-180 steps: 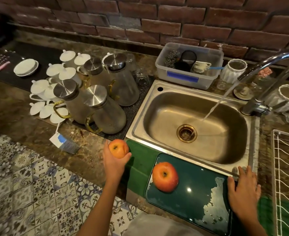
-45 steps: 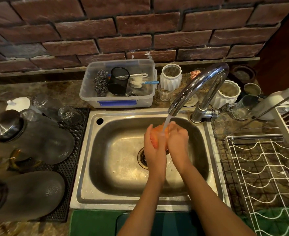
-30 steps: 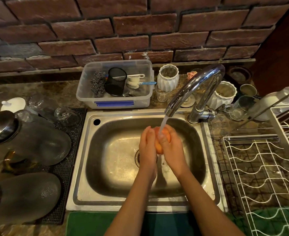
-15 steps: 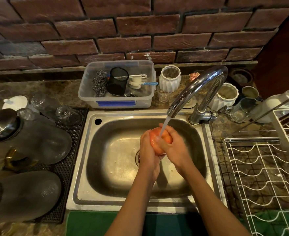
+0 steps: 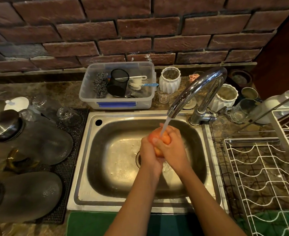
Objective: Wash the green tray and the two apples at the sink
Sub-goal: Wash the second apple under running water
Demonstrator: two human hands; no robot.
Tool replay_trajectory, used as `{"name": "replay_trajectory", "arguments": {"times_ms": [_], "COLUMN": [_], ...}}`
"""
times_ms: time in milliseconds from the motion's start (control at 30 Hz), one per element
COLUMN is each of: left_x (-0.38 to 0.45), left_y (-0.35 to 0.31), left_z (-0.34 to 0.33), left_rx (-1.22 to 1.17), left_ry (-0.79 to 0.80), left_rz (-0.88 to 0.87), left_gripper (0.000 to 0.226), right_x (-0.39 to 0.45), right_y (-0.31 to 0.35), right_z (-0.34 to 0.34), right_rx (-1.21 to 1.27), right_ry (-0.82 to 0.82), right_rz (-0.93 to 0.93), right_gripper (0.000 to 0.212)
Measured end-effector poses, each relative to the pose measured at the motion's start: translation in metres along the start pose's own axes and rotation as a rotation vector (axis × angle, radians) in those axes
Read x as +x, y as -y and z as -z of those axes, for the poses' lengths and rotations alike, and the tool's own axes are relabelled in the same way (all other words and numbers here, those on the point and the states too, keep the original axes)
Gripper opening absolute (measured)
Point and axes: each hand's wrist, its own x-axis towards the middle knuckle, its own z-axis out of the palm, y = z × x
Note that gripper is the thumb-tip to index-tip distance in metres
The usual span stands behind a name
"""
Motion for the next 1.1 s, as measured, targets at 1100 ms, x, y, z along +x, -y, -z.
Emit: {"name": "replay_trajectory", "arguments": {"times_ms": [1100], "left_x": [-0.025], "left_y": [0.003], "left_z": [0.031], "left_rx": [0.31], "left_ry": [0.084], "left_rz": [-0.169], "left_gripper": [0.069], "right_x": [-0.018], "right_y": [-0.022], "right_z": [0.018], "right_rx": [0.167], "right_ry": [0.109], "right_rz": [-0.097], "right_gripper": [0.04]}}
